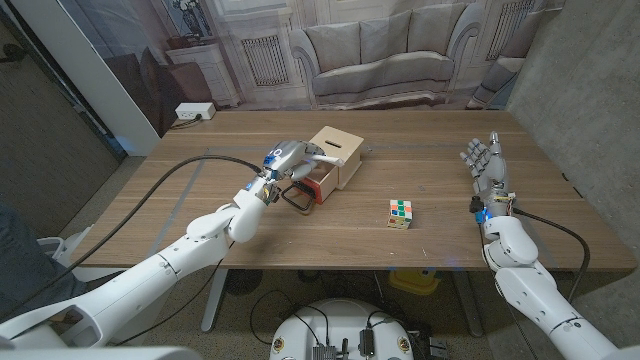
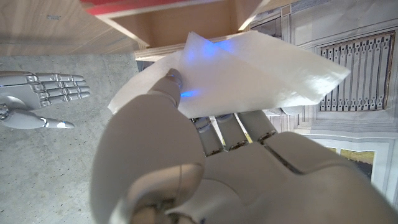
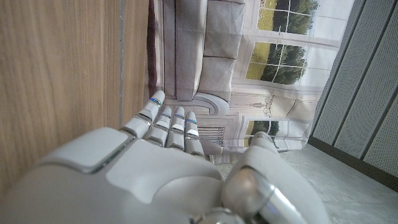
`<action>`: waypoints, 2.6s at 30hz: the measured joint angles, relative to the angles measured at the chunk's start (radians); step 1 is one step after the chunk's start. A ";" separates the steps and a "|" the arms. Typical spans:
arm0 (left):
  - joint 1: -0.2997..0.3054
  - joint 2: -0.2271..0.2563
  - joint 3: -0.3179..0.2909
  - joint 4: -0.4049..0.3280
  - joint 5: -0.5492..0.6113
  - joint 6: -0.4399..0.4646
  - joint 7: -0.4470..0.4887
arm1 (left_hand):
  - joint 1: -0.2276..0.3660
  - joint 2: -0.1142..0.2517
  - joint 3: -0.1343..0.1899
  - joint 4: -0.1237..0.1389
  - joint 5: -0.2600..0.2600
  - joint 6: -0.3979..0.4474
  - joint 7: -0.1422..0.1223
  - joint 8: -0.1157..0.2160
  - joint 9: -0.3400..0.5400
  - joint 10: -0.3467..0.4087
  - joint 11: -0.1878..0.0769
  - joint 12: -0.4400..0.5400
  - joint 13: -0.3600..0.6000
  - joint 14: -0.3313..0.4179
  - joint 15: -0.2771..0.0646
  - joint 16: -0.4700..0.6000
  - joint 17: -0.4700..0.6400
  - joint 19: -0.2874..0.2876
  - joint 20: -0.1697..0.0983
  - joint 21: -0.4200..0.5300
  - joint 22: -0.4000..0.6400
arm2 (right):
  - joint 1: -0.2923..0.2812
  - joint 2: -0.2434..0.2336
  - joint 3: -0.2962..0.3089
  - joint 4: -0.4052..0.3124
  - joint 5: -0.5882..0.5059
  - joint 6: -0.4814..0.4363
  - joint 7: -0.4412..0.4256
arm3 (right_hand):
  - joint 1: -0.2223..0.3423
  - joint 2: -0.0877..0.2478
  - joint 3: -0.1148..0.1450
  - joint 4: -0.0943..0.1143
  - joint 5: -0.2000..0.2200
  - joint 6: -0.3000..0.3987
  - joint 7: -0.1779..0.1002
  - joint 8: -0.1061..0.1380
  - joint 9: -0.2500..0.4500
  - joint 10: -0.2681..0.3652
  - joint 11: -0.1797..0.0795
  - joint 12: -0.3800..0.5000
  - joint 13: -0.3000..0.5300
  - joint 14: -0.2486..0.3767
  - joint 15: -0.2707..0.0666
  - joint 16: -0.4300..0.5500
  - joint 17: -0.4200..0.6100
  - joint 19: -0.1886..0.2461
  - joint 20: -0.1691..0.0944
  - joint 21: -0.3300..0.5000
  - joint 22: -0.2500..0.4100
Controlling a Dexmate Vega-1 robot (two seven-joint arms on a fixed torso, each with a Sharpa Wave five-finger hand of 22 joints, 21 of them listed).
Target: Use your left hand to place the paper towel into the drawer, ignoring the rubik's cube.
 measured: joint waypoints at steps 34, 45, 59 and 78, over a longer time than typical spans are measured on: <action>-0.004 -0.002 0.020 -0.031 -0.027 0.062 -0.100 | -0.013 -0.005 -0.004 0.004 0.000 0.030 -0.005 0.008 -0.004 0.031 -0.005 0.000 -0.005 0.027 -0.009 0.000 -0.003 0.007 0.000 0.009 0.000 | -0.027 -0.004 0.016 -0.017 0.011 -0.002 -0.001 | 0.000 0.000 0.000 0.000 0.000 0.000 0.000 0.000 0.000 0.000 0.000 0.000 0.000 0.000 0.000 0.000 0.000 0.000 0.000 -0.014 0.000; -0.003 0.010 0.020 -0.053 -0.040 0.086 -0.146 | -0.017 -0.008 -0.004 0.004 0.000 0.036 -0.007 0.008 -0.005 0.041 -0.005 0.000 -0.005 0.036 -0.014 0.000 -0.003 0.013 -0.006 0.012 0.000 | -0.032 -0.002 0.016 -0.027 0.010 -0.003 -0.006 | 0.003 0.003 0.000 0.000 0.000 0.000 0.000 0.000 0.000 0.000 0.000 0.000 0.000 0.000 0.000 0.000 0.000 0.004 0.003 -0.018 0.000; 0.004 0.026 0.013 -0.086 -0.052 0.122 -0.198 | -0.033 -0.012 -0.008 0.008 0.000 0.019 -0.002 0.008 -0.005 0.028 -0.007 -0.010 -0.005 0.028 -0.006 -0.009 -0.003 -0.002 -0.002 0.005 0.000 | -0.037 0.002 0.012 -0.041 -0.002 -0.009 -0.019 | 0.004 0.004 -0.004 -0.004 0.000 0.000 0.000 0.000 0.000 0.000 0.000 0.000 0.000 0.000 0.000 0.000 0.000 0.009 -0.002 -0.021 0.000; 0.001 0.035 0.011 -0.104 -0.061 0.159 -0.241 | -0.053 -0.016 -0.015 0.015 0.000 -0.018 -0.006 -0.018 -0.005 -0.014 -0.009 -0.021 -0.005 -0.025 0.008 -0.023 -0.008 -0.054 0.014 -0.015 0.000 | -0.049 0.006 0.011 -0.054 -0.012 -0.010 -0.031 | 0.004 0.004 -0.004 -0.004 0.000 0.000 0.000 0.000 0.000 0.000 0.000 0.000 0.000 0.000 0.000 0.000 0.000 0.009 -0.002 -0.026 0.000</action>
